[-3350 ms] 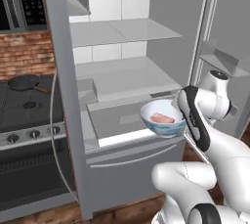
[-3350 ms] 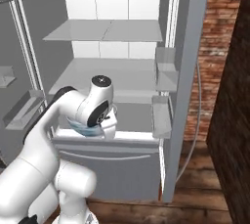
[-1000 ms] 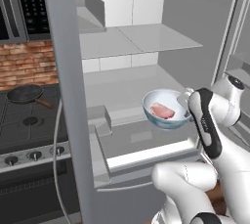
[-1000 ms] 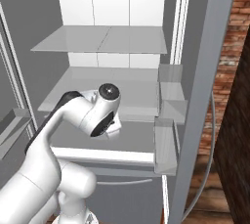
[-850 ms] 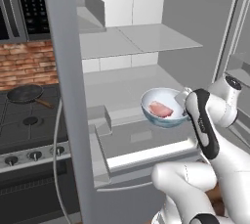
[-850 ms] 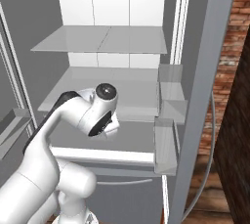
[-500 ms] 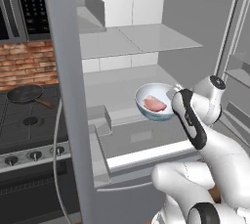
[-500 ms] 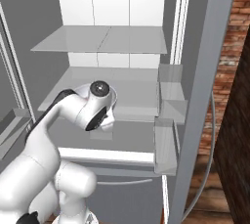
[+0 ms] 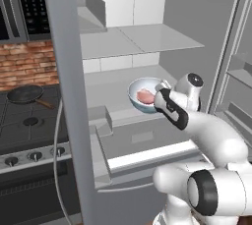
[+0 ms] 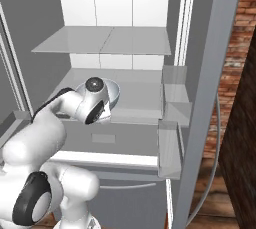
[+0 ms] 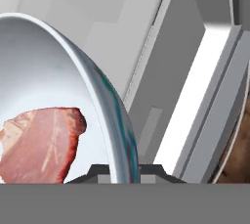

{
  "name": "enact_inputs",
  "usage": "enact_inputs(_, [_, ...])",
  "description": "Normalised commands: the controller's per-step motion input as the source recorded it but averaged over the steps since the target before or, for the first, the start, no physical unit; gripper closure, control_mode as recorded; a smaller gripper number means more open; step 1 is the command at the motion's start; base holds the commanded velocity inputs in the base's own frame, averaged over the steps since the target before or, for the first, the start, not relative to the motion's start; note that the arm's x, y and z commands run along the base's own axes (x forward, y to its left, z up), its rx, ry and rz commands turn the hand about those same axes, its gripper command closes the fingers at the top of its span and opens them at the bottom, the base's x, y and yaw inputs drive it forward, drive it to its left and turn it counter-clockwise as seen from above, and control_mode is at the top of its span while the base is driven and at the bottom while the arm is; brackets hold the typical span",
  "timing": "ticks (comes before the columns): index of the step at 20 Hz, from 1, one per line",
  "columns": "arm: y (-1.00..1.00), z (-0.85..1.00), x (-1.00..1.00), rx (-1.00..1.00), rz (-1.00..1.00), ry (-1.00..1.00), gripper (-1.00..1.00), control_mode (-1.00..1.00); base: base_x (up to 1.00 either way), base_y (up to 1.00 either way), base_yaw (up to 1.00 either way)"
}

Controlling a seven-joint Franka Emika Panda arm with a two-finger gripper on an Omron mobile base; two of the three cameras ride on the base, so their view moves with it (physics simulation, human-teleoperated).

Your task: Place one of the steaks on the plate and the other in the bowl. Then place the bowl in the fridge.

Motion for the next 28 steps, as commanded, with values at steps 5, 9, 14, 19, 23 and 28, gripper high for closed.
enact_inputs(5, [0.05,0.00,0.60,0.02,-0.07,0.00,1.00,-1.00,0.00,0.00,0.00])
enact_inputs(9, [0.00,0.00,0.65,0.07,0.00,0.00,1.00,-1.00,0.00,0.00,0.00])
enact_inputs(14, [0.00,0.00,0.61,0.06,0.00,0.00,1.00,-1.00,0.00,0.00,0.00])
enact_inputs(19, [0.00,-0.01,0.30,0.03,0.00,-0.02,1.00,-1.00,0.00,0.00,0.00])
enact_inputs(23, [0.02,0.00,0.04,0.00,0.00,-0.03,-1.00,-1.00,0.00,0.00,0.00])
enact_inputs(28, [0.00,0.00,0.05,0.00,0.00,-0.02,-1.00,-1.00,0.00,0.00,0.00])
